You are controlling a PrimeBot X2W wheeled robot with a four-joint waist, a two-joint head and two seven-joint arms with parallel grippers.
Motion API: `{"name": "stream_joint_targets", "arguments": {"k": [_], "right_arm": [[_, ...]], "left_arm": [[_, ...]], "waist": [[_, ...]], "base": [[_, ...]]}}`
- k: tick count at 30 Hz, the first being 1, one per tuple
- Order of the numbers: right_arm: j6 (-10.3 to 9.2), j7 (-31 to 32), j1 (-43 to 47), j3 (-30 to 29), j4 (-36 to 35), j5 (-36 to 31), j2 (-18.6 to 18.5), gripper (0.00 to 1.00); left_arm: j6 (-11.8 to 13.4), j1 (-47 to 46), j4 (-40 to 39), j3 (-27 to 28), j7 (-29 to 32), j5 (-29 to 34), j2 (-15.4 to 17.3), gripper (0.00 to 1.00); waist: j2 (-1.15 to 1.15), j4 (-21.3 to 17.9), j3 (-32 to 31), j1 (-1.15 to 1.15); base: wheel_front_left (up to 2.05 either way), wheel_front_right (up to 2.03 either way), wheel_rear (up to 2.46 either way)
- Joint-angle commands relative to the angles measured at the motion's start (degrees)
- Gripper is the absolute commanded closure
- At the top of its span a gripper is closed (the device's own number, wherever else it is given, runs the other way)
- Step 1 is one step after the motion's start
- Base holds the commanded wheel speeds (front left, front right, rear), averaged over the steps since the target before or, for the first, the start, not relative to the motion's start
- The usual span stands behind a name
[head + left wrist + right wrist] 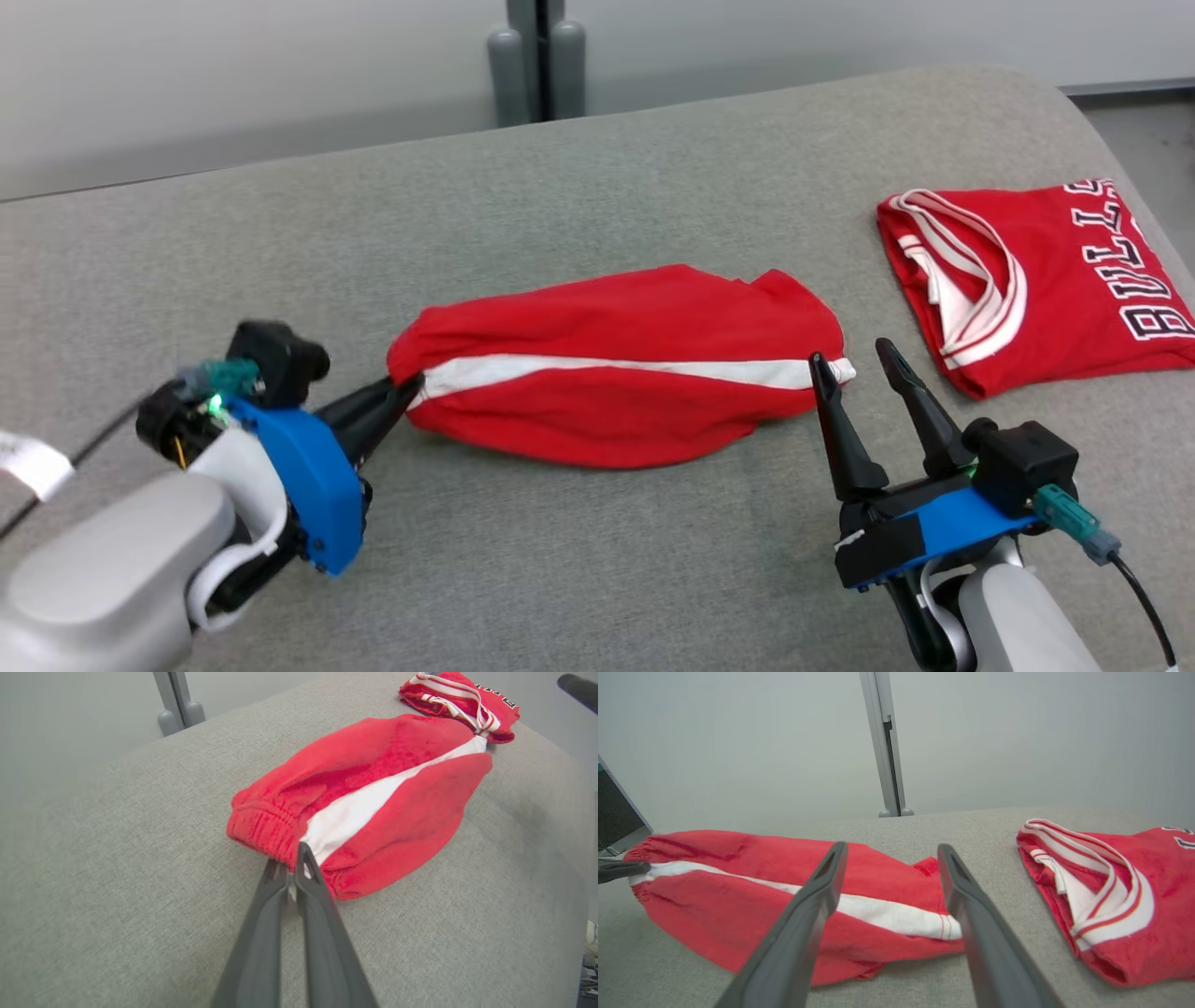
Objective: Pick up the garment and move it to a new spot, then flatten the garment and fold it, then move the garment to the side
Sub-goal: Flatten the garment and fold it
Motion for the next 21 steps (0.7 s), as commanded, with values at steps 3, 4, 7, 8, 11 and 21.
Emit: {"name": "stream_joint_targets", "arguments": {"k": [3, 4, 7, 8, 11, 21], "right_arm": [[0.03, 0.5, 1.1, -0.9, -0.6, -0.4, -0.5, 0.0], [0.03, 0.7, 1.4, -1.0, -0.8, -0.6, -0.6, 0.0], [0.03, 1.5, 2.1, -1.5, -1.6, -0.9, -0.9, 0.0], [0.03, 1.8, 2.3, -1.6, -1.9, -0.9, -1.0, 0.0], [0.03, 2.6, 2.6, -1.5, -3.0, -1.4, -1.0, 0.0], [0.03, 4.2, 4.6, -2.4, -4.8, -1.4, -1.2, 0.0]], "left_arm": [[2.0, 3.7, 3.7, -0.1, -3.2, 3.0, -2.6, 1.0], [3.0, 4.7, 5.1, -0.1, -4.4, 4.1, -3.2, 1.0], [5.9, 8.2, 8.4, 0.2, -8.1, 4.7, -6.3, 1.0], [6.5, 9.2, 9.4, 0.5, -9.3, 4.4, -7.2, 1.0], [7.8, 10.8, 12.3, 1.2, -12.2, 4.6, -9.2, 0.56], [10.9, 17.7, 13.2, 13.3, -15.6, 5.5, -14.9, 0.0]], "waist": [[0.0, 1.5, -0.6, 0.0], [0.0, 2.0, -0.8, 0.0], [0.0, 3.6, -1.7, 0.0], [0.0, 4.2, -1.9, 0.0], [0.0, 5.3, -2.4, 0.0], [0.0, 7.3, -4.7, 0.0]], "base": [[0.0, 0.0, 0.0], [0.0, 0.0, 0.0], [0.0, 0.0, 0.0], [0.0, 0.0, 0.0], [0.0, 0.0, 0.0], [0.0, 0.0, 0.0]]}}
